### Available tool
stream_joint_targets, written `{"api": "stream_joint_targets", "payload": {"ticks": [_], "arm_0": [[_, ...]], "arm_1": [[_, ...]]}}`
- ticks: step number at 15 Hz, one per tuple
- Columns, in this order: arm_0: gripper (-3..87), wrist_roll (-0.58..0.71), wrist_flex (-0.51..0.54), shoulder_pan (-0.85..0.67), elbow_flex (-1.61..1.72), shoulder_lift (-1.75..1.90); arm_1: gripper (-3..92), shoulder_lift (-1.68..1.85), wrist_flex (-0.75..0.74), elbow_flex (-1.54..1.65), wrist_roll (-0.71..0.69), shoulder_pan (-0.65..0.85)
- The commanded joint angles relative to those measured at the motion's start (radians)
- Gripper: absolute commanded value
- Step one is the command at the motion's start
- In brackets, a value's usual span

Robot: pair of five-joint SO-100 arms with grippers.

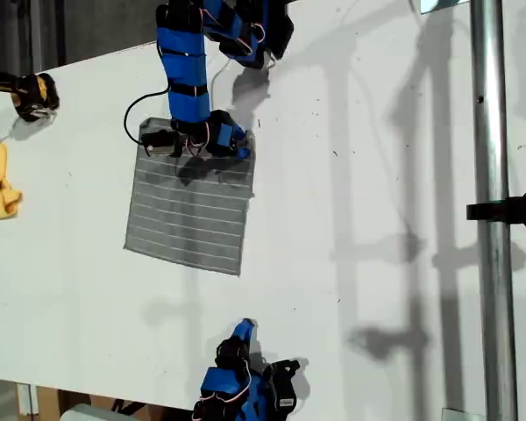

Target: Grasp corners of a towel and fold twice.

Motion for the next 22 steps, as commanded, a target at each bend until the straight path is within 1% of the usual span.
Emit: {"api": "stream_joint_targets", "payload": {"ticks": [1, 3, 4, 6, 10, 11, 13, 15, 16, 18, 22], "arm_0": [[0.4, 0.002, 0.006, -0.009, 0.003, 0.006], [0.9, -0.008, 0.006, -0.006, 0.003, 0.006], [2.7, -0.026, 0.006, -0.005, 0.003, 0.006], [-1.9, -0.031, -0.005, -0.009, -0.011, 0.006], [-2.5, -0.031, 0.069, -0.02, -0.186, -0.023], [-2.6, -0.029, 0.072, -0.02, -0.252, -0.094], [-2.6, 0.015, 0.034, -0.031, -0.437, -0.367], [-2.6, 0.11, 0.006, -0.061, -0.647, -0.649], [-2.6, 0.169, 0.009, -0.077, -0.762, -0.785], [-2.6, 0.305, 0.026, -0.101, -0.992, -1.054], [-2.6, 0.627, 0.1, -0.126, -1.431, -1.502]], "arm_1": [[0.7, -0.008, 0.005, -0.051, 0.0, -0.012], [-0.1, -0.011, 0.002, -0.066, -0.002, -0.029], [-0.1, -0.011, 0.002, -0.072, -0.002, -0.035], [-0.1, -0.009, -0.005, -0.074, -0.002, -0.044], [-0.1, -0.006, -0.032, -0.074, -0.002, -0.052], [-0.1, -0.005, -0.034, -0.078, -0.002, -0.055], [-0.1, -0.003, -0.034, -0.091, -0.002, -0.061], [-0.1, 0.003, -0.034, -0.097, -0.002, -0.071], [-0.1, 0.009, -0.031, -0.098, 0.0, -0.075], [-0.1, 0.021, -0.031, -0.098, 0.003, -0.078], [-0.1, 0.038, -0.029, -0.098, 0.006, -0.081]]}}
